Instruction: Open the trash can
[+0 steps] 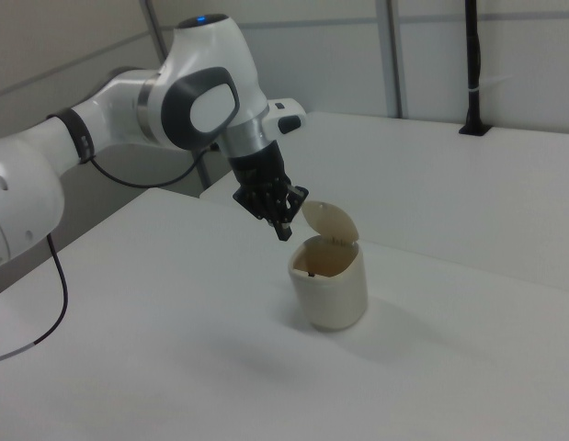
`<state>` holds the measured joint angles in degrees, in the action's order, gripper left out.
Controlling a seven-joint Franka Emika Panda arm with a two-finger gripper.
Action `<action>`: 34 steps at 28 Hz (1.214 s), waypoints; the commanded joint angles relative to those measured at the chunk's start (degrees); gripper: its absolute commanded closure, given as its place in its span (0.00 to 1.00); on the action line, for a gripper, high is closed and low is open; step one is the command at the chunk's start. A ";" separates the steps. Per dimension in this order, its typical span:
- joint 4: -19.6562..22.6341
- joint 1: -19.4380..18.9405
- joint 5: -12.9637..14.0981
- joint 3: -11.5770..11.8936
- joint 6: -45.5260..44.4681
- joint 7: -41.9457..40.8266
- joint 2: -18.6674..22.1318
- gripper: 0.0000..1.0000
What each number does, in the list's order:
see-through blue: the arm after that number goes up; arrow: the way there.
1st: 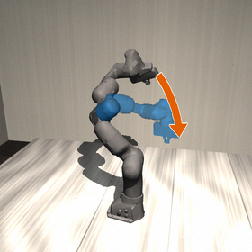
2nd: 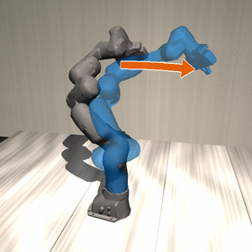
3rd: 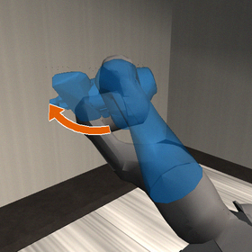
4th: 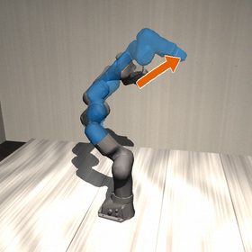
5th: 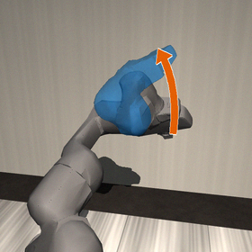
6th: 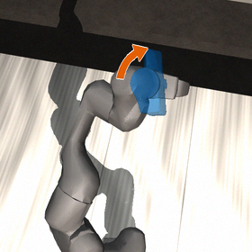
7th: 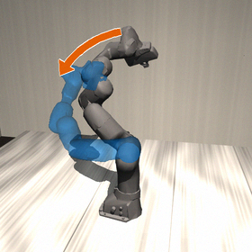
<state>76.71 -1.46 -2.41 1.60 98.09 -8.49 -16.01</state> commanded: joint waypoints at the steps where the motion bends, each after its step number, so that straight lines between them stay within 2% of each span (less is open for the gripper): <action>1: 0.81 -0.03 0.74 1.56 -4.48 -2.23 3.00 0.95; 5: 0.81 0.85 0.65 1.56 -7.47 -2.32 4.50 0.65; 7: 0.81 0.85 0.56 1.65 -8.61 -2.23 4.76 0.41; 8: 0.81 0.93 0.48 1.91 -9.14 -2.14 5.20 0.19; 9: 0.81 0.85 0.47 2.00 -9.23 -2.14 5.38 0.03; 10: 0.81 0.85 0.39 2.09 -9.32 -2.32 5.38 0.00; 34: 0.72 0.67 0.56 2.09 -9.41 -2.14 6.26 0.00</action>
<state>76.71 -0.49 -2.41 3.20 89.82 -9.32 -10.89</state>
